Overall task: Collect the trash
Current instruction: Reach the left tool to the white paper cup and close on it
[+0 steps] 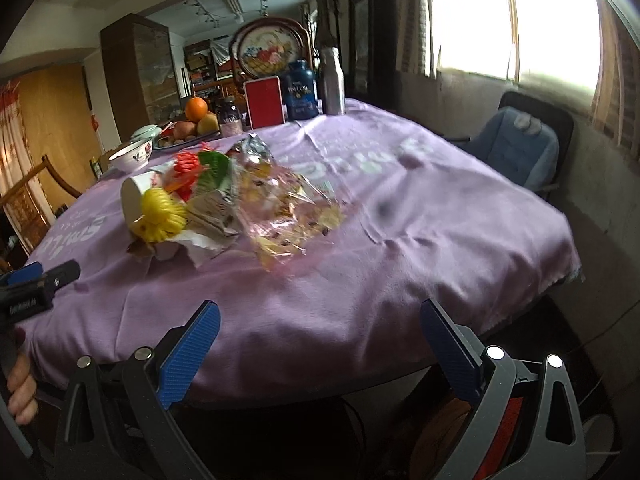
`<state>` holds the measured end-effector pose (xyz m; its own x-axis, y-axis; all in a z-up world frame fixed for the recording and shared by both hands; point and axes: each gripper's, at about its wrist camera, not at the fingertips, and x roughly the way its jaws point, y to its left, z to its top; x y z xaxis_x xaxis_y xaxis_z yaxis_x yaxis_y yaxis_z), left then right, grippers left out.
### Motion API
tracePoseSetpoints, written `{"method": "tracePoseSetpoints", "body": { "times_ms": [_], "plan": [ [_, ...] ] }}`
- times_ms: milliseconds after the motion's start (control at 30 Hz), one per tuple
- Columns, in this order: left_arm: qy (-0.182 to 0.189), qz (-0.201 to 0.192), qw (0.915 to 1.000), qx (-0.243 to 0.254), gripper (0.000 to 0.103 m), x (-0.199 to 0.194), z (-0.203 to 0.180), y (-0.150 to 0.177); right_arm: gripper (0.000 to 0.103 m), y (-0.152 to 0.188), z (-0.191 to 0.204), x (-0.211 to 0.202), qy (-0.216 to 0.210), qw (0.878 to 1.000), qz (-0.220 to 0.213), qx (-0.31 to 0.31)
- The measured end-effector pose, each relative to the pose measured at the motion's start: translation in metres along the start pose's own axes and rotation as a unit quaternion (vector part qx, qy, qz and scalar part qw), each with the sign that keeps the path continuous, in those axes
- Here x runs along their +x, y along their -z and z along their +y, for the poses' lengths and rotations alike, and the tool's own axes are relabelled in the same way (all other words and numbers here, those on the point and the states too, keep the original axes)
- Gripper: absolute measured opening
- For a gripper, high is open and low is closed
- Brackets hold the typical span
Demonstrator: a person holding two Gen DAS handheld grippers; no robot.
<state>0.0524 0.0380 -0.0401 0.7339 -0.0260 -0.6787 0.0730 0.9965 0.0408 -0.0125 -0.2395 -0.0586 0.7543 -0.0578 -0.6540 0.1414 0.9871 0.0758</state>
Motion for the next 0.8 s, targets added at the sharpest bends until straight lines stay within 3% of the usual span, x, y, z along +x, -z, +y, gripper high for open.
{"method": "tracePoseSetpoints", "body": {
  "times_ms": [367, 433, 567, 667, 800],
  "plan": [
    [0.055, 0.028, 0.9981, 0.012, 0.097, 0.066, -0.018, -0.083, 0.098, -0.004, -0.018, 0.016, -0.009, 1.000, 0.000, 0.022],
    [0.039, 0.032, 0.9986, 0.019, 0.098, 0.079, -0.018, -0.091, 0.098, -0.005, -0.019, 0.021, -0.009, 1.000, 0.006, 0.024],
    [-0.044, 0.043, 0.9980, 0.017, 0.097, 0.101, 0.009, -0.099, 0.098, -0.008, -0.019, 0.027, -0.005, 1.000, 0.011, 0.021],
    [-0.039, 0.050, 0.9980, -0.004, 0.097, 0.101, 0.039, -0.096, 0.098, -0.015, -0.019, 0.033, -0.011, 1.000, 0.007, 0.022],
    [-0.034, 0.035, 0.9987, 0.011, 0.097, 0.095, 0.044, -0.094, 0.098, -0.024, -0.011, 0.043, -0.029, 0.999, 0.011, 0.018]
  ]
}}
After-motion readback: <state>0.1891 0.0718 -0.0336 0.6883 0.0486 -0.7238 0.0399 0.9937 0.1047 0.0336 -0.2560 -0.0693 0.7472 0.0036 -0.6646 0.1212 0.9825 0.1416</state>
